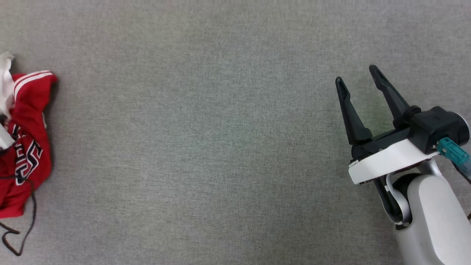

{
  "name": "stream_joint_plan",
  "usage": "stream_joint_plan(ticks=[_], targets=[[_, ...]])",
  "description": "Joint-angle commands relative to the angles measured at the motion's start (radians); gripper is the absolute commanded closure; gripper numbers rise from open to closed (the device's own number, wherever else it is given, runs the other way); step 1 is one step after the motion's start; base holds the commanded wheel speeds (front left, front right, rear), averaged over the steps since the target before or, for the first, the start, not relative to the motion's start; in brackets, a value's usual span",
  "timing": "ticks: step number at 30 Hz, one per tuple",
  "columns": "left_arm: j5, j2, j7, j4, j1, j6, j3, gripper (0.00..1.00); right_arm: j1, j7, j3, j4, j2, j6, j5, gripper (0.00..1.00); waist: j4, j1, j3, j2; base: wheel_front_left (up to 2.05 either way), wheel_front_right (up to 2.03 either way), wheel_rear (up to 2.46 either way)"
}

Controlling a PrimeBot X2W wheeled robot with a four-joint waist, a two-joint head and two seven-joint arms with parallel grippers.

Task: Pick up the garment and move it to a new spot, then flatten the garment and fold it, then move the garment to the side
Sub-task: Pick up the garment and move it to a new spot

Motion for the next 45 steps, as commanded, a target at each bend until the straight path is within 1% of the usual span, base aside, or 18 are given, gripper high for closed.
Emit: stream_joint_plan(ticks=[1,6,8,9,11,16,19,22,27,33,37,40,42,45], targets=[[0.028,0.019,-0.050,-0.021,-0.005,0.011,-0.007,1.00,0.013,-0.001,-0.005,0.004,0.007,0.000,0.006,0.00,0.005,-0.0001,-0.036,0.0000,0.00,0.00,0.00],[0.095,0.027,-0.235,-0.054,-0.060,0.042,-0.020,1.00,0.046,0.000,-0.025,-0.003,0.021,0.000,0.004,0.00,0.015,-0.0001,-0.109,0.0000,0.00,0.00,0.00],[0.117,0.026,-0.301,-0.056,-0.076,0.043,-0.033,1.00,0.059,0.002,-0.034,-0.011,0.027,0.000,0.005,0.00,0.017,-0.0001,-0.142,0.0000,0.00,0.00,0.00],[0.117,0.026,-0.301,-0.056,-0.076,0.043,-0.033,1.00,0.059,0.002,-0.034,-0.011,0.027,0.000,0.005,0.00,0.017,-0.0001,-0.142,0.0000,0.00,0.00,0.00],[0.147,0.034,-0.368,-0.060,-0.101,0.046,-0.051,1.00,0.080,0.006,-0.042,-0.017,0.036,0.000,0.009,0.00,0.015,-0.0001,-0.174,0.0000,0.00,0.00,0.00],[0.207,0.018,-0.538,-0.079,-0.155,0.049,-0.095,1.00,0.125,0.017,-0.075,-0.034,0.053,0.000,0.002,0.00,0.000,-0.0001,-0.250,0.0000,0.00,0.00,0.00],[0.231,-0.010,-0.629,-0.093,-0.179,0.051,-0.124,1.00,0.159,0.027,-0.094,-0.043,0.063,0.000,0.002,0.00,-0.017,-0.0001,-0.293,0.0000,0.00,0.00,0.00],[0.236,-0.052,-0.690,-0.103,-0.186,0.052,-0.150,1.00,0.189,0.037,-0.116,-0.055,0.068,0.000,-0.002,0.00,-0.041,-0.0001,-0.330,0.0000,0.00,0.00,0.00],[0.242,-0.140,-0.745,-0.139,-0.151,0.044,-0.211,1.00,0.232,0.058,-0.144,-0.075,0.078,0.000,-0.008,0.00,-0.097,-0.0001,-0.372,0.0000,0.00,0.00,0.00],[0.225,-0.301,-0.772,-0.194,-0.088,0.014,-0.320,1.00,0.275,0.085,-0.174,-0.101,0.083,0.000,0.002,0.00,-0.167,-0.0001,-0.382,0.0000,0.00,0.00,0.00],[0.216,-0.399,-0.791,-0.216,-0.030,-0.012,-0.404,1.00,0.289,0.094,-0.171,-0.112,0.084,0.000,0.010,0.00,-0.218,-0.0001,-0.371,0.0000,0.00,0.00,0.00],[0.205,-0.448,-0.802,-0.213,0.038,-0.028,-0.470,1.00,0.290,0.098,-0.164,-0.115,0.084,0.000,0.016,0.00,-0.253,-0.0001,-0.352,0.0000,0.00,0.00,0.00],[0.195,-0.466,-0.798,-0.209,0.086,-0.034,-0.516,1.00,0.288,0.095,-0.161,-0.116,0.084,0.000,0.026,0.00,-0.271,-0.0001,-0.334,0.0000,0.00,0.00,0.00],[0.180,-0.478,-0.793,-0.197,0.171,-0.027,-0.574,1.00,0.276,0.087,-0.151,-0.109,0.084,0.000,0.034,0.00,-0.294,-0.0001,-0.309,0.0000,0.00,0.00,0.00]])
